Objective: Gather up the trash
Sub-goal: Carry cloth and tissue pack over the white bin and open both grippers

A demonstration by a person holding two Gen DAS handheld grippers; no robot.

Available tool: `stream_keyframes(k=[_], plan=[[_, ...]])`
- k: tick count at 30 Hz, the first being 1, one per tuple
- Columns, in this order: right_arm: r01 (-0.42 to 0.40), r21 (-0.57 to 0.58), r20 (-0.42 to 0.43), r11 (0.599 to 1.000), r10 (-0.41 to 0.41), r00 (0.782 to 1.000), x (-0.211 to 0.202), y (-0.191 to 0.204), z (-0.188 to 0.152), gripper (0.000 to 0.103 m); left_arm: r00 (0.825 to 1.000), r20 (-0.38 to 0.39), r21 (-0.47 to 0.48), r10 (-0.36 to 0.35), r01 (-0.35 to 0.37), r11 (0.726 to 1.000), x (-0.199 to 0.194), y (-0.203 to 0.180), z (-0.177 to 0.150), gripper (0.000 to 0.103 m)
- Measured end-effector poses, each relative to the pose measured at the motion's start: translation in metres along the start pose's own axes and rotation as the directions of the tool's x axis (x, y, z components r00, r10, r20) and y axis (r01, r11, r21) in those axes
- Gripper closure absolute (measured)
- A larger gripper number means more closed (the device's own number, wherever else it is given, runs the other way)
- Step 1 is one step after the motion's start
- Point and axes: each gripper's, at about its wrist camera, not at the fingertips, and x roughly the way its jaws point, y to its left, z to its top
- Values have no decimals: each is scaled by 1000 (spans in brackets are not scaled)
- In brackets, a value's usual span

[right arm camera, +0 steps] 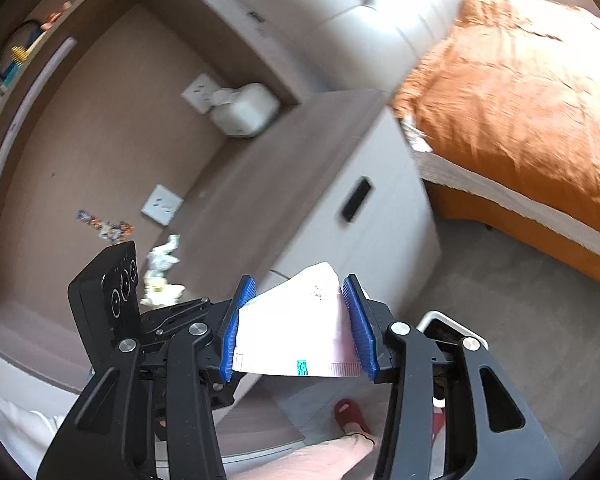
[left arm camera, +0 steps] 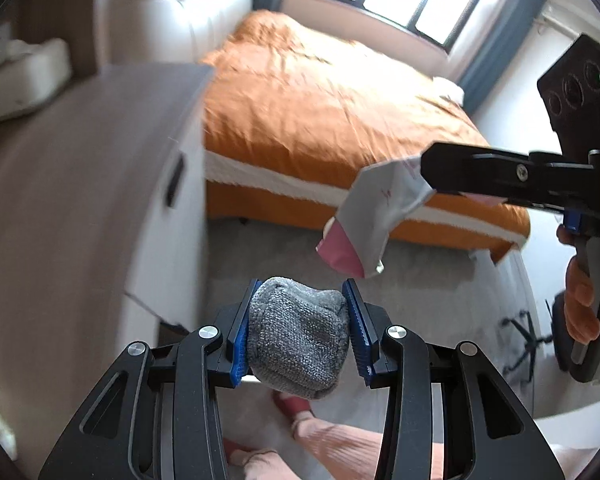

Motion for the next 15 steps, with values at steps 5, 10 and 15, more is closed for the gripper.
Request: stream_keyframes(k=[5, 10, 15], plan=[[28, 52, -20, 998, -27, 999, 13, -45, -16, 56, 997, -75, 21, -33, 34, 999, 49, -14, -8, 63], [47, 96, -67, 994, -41, 997, 43, -85, -35, 56, 987, -152, 32, -47, 52, 998, 107, -15, -18, 63], [65, 138, -100, 988, -51, 994, 80, -125, -56, 56, 970, -232, 27, -65, 74, 997, 171, -11, -42, 63]])
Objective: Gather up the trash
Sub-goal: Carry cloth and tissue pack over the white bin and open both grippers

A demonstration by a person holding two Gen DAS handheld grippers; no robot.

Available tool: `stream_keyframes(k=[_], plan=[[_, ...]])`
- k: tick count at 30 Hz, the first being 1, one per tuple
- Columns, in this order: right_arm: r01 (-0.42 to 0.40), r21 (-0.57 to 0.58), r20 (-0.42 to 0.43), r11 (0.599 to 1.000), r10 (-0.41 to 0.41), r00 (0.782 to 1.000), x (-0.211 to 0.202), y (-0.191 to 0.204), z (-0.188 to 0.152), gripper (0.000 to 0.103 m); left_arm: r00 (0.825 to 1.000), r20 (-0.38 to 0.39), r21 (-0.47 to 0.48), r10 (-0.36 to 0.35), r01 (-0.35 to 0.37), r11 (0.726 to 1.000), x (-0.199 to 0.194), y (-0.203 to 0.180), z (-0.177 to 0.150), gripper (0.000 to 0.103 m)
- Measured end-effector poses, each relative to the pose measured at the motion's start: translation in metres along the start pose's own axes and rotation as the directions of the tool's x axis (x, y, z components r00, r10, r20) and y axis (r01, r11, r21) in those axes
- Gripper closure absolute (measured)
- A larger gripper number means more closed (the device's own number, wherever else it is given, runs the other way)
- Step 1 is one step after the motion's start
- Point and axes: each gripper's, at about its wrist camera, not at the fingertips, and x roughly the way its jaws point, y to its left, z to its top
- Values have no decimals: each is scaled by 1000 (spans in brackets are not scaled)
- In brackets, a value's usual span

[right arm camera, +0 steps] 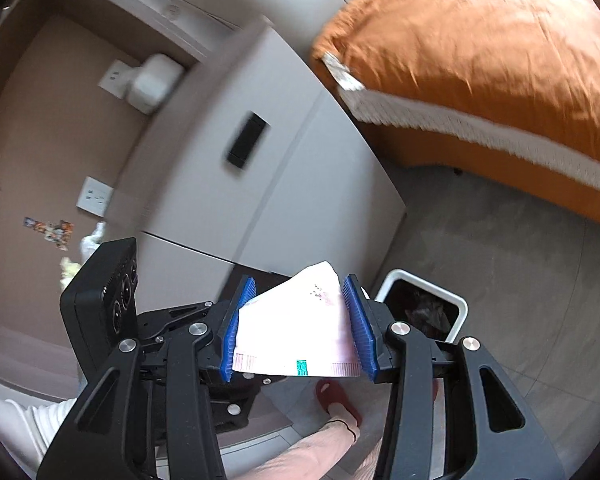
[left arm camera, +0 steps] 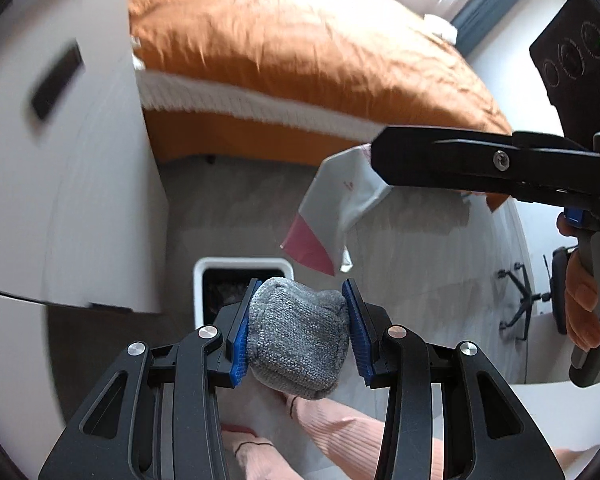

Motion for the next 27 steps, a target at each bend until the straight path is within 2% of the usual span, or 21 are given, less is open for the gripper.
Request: stream_keyframes(k=[9, 15, 16, 18, 19, 20, 21, 22, 24, 27], plan=[[49, 4, -98, 999, -48, 994, 93, -65, -31, 56, 995, -96, -15, -34, 33, 999, 111, 31, -31, 63], [69, -4, -160, 998, -68, 985, 148, -101, -44, 56, 988, -147, -18, -41, 39, 999, 167, 48, -49, 62], [72, -5, -168, 997, -71, 983, 155, -106, -46, 56, 987, -156, -20, -39, 36, 999, 177, 51, -50, 58], [72, -7, -185, 997, -72, 980, 166, -113, -47, 56, 987, -160, -29, -31, 27, 999, 187, 54, -52, 43], [78, -8, -190, 997, -78, 979, 170, -116, -47, 55, 987, -155, -41, -37, 31, 999, 191, 57, -52, 21], [83, -5, -202, 997, -82, 976, 175, -120, -47, 53, 988, -149, -53, -44, 37, 998, 194, 60, -53, 4], [76, 12, -221, 997, -72, 973, 181, -126, -47, 42, 988, -146, -62, -45, 36, 997, 198, 63, -53, 5], [86, 28, -229, 996, -78, 970, 184, -129, -46, 21, 988, -149, -73, -51, 40, 997, 203, 66, -53, 5], [122, 42, -234, 992, -109, 966, 187, -139, -47, 4, 987, -150, -104, -57, 42, 994, 206, 72, -52, 5], [145, 40, -235, 989, -132, 963, 186, -143, -46, 4, 988, -150, -116, -32, 15, 993, 208, 78, -51, 5]])
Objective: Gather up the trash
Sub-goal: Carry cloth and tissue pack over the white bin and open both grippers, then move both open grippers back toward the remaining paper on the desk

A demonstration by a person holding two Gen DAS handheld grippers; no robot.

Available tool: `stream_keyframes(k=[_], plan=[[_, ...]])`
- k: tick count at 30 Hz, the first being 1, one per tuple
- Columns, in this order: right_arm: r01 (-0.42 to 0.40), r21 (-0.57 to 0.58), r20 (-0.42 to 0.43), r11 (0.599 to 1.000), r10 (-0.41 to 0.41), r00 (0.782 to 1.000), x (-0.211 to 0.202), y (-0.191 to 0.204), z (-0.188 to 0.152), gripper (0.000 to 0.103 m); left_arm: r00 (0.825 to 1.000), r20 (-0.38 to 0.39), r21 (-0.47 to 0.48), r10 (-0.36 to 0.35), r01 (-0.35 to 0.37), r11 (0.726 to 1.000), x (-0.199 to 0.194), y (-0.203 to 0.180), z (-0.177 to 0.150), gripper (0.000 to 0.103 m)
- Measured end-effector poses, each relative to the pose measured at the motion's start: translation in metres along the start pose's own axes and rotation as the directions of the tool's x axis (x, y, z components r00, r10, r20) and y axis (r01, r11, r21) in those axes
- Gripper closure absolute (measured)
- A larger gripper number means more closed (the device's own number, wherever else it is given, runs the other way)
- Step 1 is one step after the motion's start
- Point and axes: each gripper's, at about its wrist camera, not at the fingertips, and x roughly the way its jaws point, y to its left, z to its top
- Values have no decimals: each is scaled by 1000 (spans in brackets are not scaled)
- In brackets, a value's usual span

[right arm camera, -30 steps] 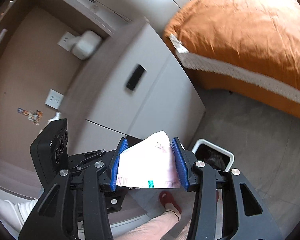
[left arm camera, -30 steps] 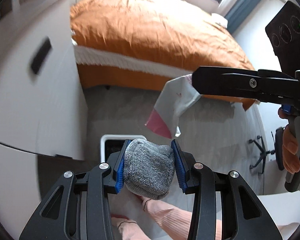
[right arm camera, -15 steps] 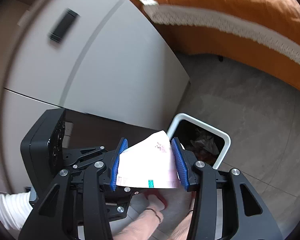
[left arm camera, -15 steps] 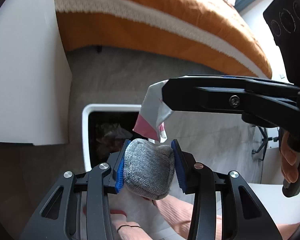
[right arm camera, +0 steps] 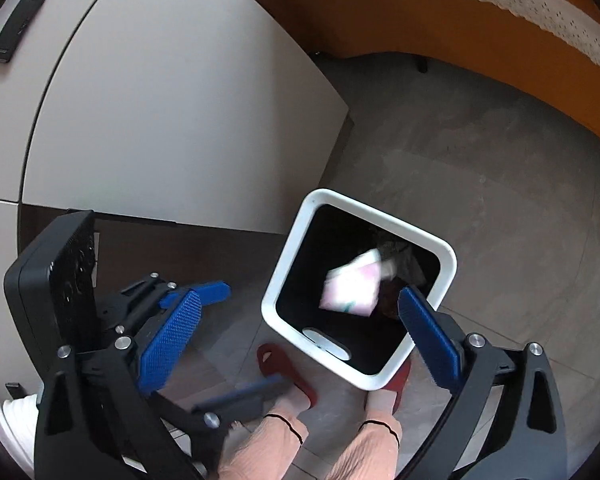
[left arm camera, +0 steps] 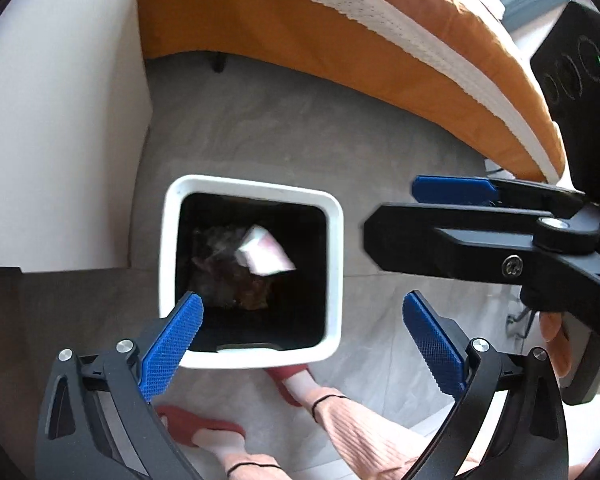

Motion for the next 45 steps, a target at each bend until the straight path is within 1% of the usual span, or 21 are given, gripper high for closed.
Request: stream_keyframes(k=[4, 12, 18, 23, 27, 30, 34, 38, 41, 42, 44, 45], plan=[[31, -10, -5, 999, -31, 999, -5, 0, 1, 4, 1000, 5, 5, 9, -9, 1000, -4, 0, -1, 5], [47, -3, 24, 999, -47, 999, -27, 12, 4, 4, 999, 24, 7, 24, -24, 1000, -30, -6, 5, 5], [48, -5, 54, 999, -48, 997, -59, 35, 7, 4, 997, 66, 6, 41, -41, 999, -72, -18, 12, 5], [54, -25, 80, 998, -52, 995, -90, 60, 11, 4, 991, 115, 9, 65, -66, 998, -124, -33, 19, 5], [45, -58, 143, 997, -36, 989, -134, 89, 18, 4, 982, 170, 4, 79, -81, 997, -171, -43, 21, 5], [29, -76, 168, 997, -16, 986, -156, 107, 23, 4, 973, 205, 0, 106, -108, 994, -205, -51, 19, 5], [21, -137, 207, 990, 8, 978, -190, 140, 25, 4, 960, 259, -37, 106, -100, 994, -255, -59, 12, 5], [23, -216, 247, 976, 32, 968, -218, 176, 26, 4, 935, 334, -66, 120, -104, 992, -308, -67, 0, 5], [24, -280, 279, 960, 57, 959, -236, 207, 28, 4, 909, 394, -97, 135, -105, 990, -349, -66, -13, 5], [21, -293, 283, 956, 66, 957, -240, 214, 29, 4, 904, 403, -107, 143, -108, 988, -357, -66, -15, 5], [13, -324, 295, 946, 88, 951, -247, 233, 31, 4, 887, 433, -131, 161, -115, 985, -380, -60, -24, 5], [12, -341, 298, 940, 96, 950, -250, 240, 32, 4, 881, 441, -140, 169, -119, 983, -386, -59, -26, 5]])
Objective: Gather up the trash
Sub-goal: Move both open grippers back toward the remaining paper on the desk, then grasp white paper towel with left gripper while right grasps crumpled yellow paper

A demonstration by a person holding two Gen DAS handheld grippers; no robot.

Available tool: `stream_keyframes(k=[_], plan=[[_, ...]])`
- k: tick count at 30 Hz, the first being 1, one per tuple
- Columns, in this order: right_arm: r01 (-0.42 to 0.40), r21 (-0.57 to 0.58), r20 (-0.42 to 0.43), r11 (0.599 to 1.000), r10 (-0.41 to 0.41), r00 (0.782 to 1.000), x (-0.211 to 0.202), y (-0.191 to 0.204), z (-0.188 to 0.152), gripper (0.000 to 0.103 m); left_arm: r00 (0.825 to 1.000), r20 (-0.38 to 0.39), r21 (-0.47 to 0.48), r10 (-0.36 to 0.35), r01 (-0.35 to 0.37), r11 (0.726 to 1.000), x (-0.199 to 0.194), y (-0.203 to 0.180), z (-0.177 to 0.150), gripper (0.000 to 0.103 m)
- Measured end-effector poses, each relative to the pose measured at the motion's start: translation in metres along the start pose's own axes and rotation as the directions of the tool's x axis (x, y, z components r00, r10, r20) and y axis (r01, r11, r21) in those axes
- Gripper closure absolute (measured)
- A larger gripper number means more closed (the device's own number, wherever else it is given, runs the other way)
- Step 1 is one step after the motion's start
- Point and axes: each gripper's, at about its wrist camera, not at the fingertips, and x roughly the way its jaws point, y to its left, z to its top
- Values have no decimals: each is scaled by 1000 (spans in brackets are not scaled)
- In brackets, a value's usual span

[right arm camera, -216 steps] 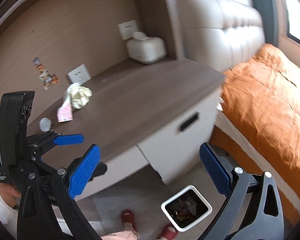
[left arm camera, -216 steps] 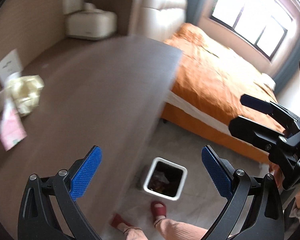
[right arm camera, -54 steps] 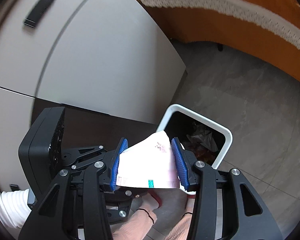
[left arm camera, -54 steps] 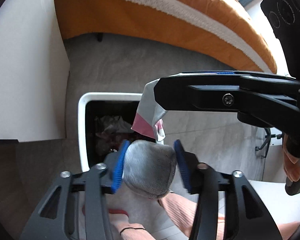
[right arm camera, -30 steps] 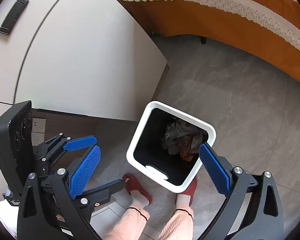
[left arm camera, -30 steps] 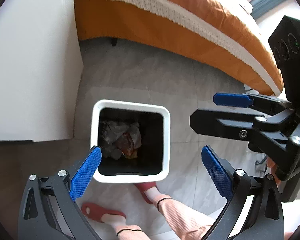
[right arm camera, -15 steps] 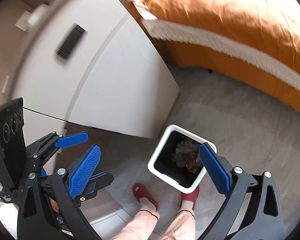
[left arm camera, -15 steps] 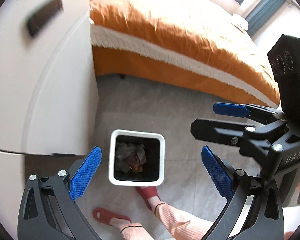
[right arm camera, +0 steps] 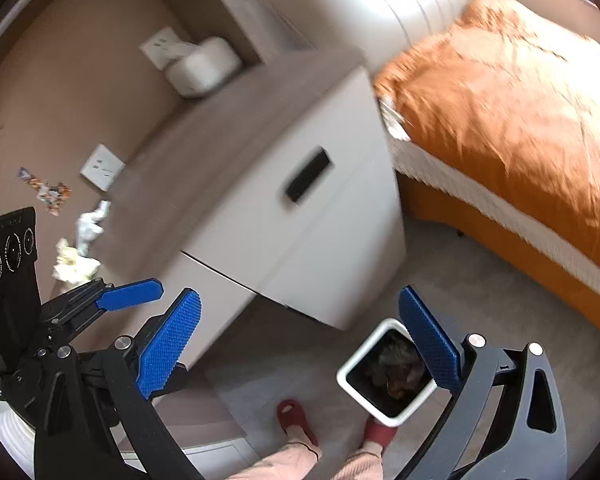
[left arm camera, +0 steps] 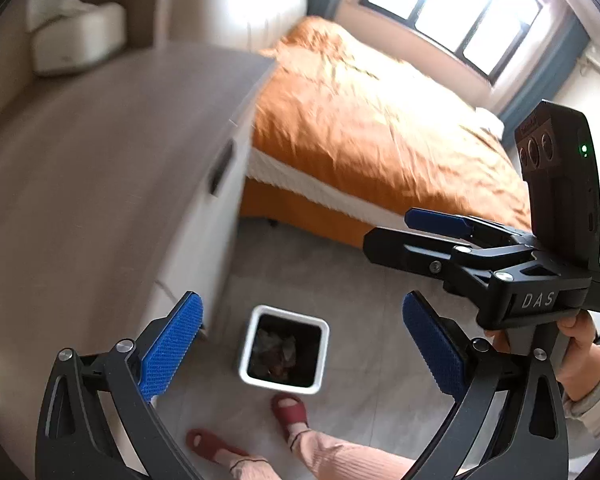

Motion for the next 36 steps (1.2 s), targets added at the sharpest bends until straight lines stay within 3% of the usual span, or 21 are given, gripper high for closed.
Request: stream_keyframes(k=[8, 18, 28, 36], plan=[[-17, -146, 41, 989, 23, 999, -11, 61, 22, 4, 993, 102, -37, 54, -50, 998, -67, 22, 2, 5], [-86, -284, 57, 955, 107, 993, -10, 134, 38, 4, 974, 172, -105, 148, -131, 986, -126, 60, -4, 5], [-159, -401, 20, 902, 182, 983, 10, 209, 38, 4, 928, 214, -243, 305, -252, 937, -190, 126, -32, 5], [-187, -450, -33, 873, 193, 981, 36, 258, 28, 4, 897, 219, -315, 384, -307, 898, -220, 178, -54, 5]])
